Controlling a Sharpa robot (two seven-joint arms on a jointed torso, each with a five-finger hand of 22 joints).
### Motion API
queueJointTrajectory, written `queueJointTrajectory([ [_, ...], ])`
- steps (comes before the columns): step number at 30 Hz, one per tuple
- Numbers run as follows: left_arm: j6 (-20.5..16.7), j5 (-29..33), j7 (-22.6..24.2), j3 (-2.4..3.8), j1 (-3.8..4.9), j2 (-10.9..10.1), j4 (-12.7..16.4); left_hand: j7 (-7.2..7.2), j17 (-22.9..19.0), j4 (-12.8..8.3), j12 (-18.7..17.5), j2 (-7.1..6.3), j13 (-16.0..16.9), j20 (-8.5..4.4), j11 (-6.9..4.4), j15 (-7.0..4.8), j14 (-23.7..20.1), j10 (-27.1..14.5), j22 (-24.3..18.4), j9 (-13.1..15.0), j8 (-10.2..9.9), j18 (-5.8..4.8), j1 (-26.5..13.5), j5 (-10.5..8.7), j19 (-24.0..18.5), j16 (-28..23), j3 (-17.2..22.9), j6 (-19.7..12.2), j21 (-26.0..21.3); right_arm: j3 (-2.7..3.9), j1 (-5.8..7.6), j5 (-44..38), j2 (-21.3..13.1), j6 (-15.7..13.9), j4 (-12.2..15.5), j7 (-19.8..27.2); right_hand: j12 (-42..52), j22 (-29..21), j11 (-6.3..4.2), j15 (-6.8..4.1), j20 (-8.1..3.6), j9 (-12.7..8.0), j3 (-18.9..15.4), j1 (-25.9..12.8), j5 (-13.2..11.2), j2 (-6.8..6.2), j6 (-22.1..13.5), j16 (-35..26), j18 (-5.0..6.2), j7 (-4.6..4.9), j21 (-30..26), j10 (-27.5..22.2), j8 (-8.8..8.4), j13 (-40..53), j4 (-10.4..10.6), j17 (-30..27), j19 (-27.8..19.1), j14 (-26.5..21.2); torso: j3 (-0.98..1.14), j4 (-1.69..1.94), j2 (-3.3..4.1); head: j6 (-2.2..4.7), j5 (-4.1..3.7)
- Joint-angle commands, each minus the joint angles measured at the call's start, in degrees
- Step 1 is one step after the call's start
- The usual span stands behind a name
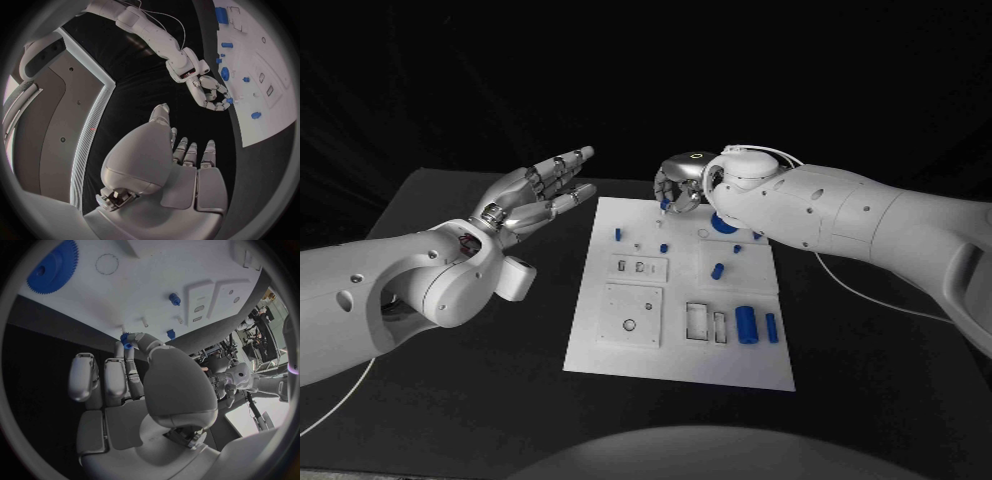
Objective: Assemble the parts on the task board
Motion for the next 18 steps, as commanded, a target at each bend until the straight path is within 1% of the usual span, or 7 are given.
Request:
queueJointTrajectory([
  [1,-0.3,-0.4,0.9,0.04,0.14,0.1,0.0,-1.44,-0.1,0.0,0.2,-0.04,0.0,0.53,0.59,0.45,-0.1,0.0,-0.7,-0.3,-0.8,0.50,-0.4,-0.14,0.0,-0.2,-0.3,-2.9,0.4,0.01,-0.12,-0.3,0.3,0.7,-0.3,0.1,-0.3,1.0,0.08,-0.04,0.03,-0.1,0.4,-0.6,-0.3,0.16,-0.2,-0.3,0.23,0.33,-0.3,0.0,-0.40,-0.1,0.0,-0.2,-0.4,-0.6,-0.02,-0.01,-0.01,0.01,0.08],
  [4,-0.2,-0.4,0.8,0.03,0.15,0.1,-0.1,-1.37,-0.1,0.0,0.1,-0.02,0.0,0.53,0.58,0.45,-0.1,0.0,-0.7,-0.3,-0.9,0.49,-0.4,-0.08,0.0,-0.2,-0.3,-3.0,0.3,0.01,-0.18,-1.0,0.4,0.5,-0.5,0.0,-0.5,0.8,0.10,0.01,0.07,-0.2,0.5,-0.6,-0.4,0.15,-0.1,-0.5,0.31,0.32,-0.6,-0.2,-0.55,-0.1,0.0,-0.6,-0.8,-0.9,-0.09,0.00,-0.04,-0.10,-0.06],
  [7,-0.1,-0.4,0.5,0.02,0.15,0.1,-0.2,0.32,-0.1,0.0,0.0,0.10,0.0,0.51,-0.03,0.16,-0.1,-0.1,-0.7,-0.1,-0.7,0.48,-0.3,0.02,-0.1,-0.2,-0.4,-1.9,0.3,0.01,-0.20,-1.7,0.3,0.5,-0.5,-0.3,-0.6,0.7,0.11,0.04,0.09,-0.2,0.6,-0.6,-0.5,0.12,-0.1,-0.6,0.36,0.30,-0.8,-0.3,-0.65,-0.1,0.0,-0.8,-1.0,-1.0,-0.12,0.07,-0.05,-0.13,-0.20],
  [9,-0.1,-0.4,0.4,0.01,0.15,0.1,-0.2,1.27,-0.1,-0.1,0.0,0.15,0.0,0.50,-0.52,-0.01,-0.1,-0.1,-0.7,-0.1,-0.6,0.49,-0.2,0.07,-0.1,-0.2,-0.4,-1.2,0.3,0.01,-0.21,-2.1,0.3,0.8,-0.6,-0.5,-0.8,0.6,0.11,0.06,0.12,-0.3,0.6,-0.7,-0.5,0.10,-0.1,-0.7,0.39,0.27,-0.9,-0.4,-0.75,-0.2,0.0,-1.1,-1.2,-1.2,-0.08,0.06,-0.06,-0.20,-0.15],
  [13,-0.1,-0.4,0.3,0.01,0.15,0.0,0.0,2.34,-0.1,-0.1,0.0,0.18,0.0,0.50,-0.97,-0.19,-0.1,-0.1,-0.7,0.0,-0.5,0.50,-0.1,0.15,-0.1,-0.2,-0.4,-0.3,0.3,0.00,-0.35,-3.1,0.5,1.2,-1.1,-0.6,-1.2,0.2,0.10,0.13,0.19,-0.5,0.7,-0.7,-0.6,0.01,-0.1,-1.2,0.54,0.17,-1.5,-0.8,-1.11,-0.3,0.0,-2.0,-1.8,-1.9,-0.06,0.01,-0.08,-0.37,-0.01],
  [18,0.0,-0.4,0.2,0.01,0.15,-0.2,0.1,3.00,-0.1,-0.1,0.1,0.21,0.0,0.53,-1.16,-0.26,-0.1,-0.1,-0.7,0.1,-0.4,0.50,0.0,0.25,-0.1,-0.2,-0.4,0.3,0.4,0.00,-0.75,-3.7,0.7,1.5,-1.6,-0.8,-1.5,0.0,0.09,0.14,0.21,-0.7,0.8,-0.8,-0.6,0.02,0.0,-1.3,0.59,0.17,-1.7,-1.1,-1.31,-0.3,0.0,-2.3,-2.1,-2.1,-0.03,-0.04,-0.13,-0.51,0.20],
])
